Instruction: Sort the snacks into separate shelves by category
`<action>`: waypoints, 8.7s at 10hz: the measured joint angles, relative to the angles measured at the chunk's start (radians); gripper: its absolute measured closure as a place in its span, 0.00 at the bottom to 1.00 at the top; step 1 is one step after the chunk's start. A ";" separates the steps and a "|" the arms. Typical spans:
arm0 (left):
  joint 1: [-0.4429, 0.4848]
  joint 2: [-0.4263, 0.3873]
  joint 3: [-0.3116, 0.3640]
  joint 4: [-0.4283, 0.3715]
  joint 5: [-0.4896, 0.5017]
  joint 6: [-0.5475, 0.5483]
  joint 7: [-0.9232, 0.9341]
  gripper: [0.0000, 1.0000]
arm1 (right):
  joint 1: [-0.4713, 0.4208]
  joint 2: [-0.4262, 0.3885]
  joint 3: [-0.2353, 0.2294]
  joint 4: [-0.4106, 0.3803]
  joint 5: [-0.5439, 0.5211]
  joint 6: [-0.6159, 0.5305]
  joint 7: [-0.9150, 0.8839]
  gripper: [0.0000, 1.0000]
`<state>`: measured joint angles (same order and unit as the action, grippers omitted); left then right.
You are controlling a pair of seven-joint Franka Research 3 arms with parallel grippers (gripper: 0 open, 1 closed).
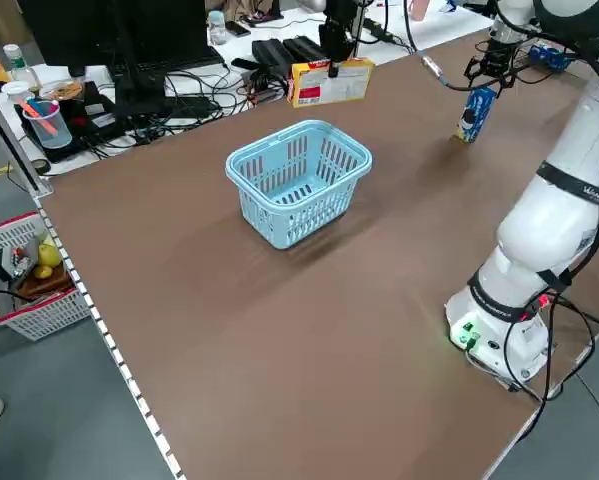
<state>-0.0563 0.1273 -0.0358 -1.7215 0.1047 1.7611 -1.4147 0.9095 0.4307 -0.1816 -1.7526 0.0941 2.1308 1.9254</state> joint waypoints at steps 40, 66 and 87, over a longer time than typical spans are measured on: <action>-0.766 0.569 -0.015 0.389 -0.066 0.380 -0.912 0.83 | -0.558 -0.064 -0.029 -0.044 -0.752 -0.455 -1.637 0.44; -0.809 0.681 0.027 0.487 -0.133 0.509 -0.990 0.25 | -0.843 -0.144 -0.082 -0.425 -1.110 -0.032 -1.637 0.44; -0.298 0.319 0.085 0.474 -0.072 -0.015 -0.328 0.01 | -0.771 -0.153 -0.062 -0.374 -0.915 -0.031 -1.542 0.00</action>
<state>-0.3539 0.4460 0.0496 -1.2478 0.0329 1.7461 -1.7426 0.1385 0.2776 -0.2439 -2.1271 -0.8211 2.0997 0.3835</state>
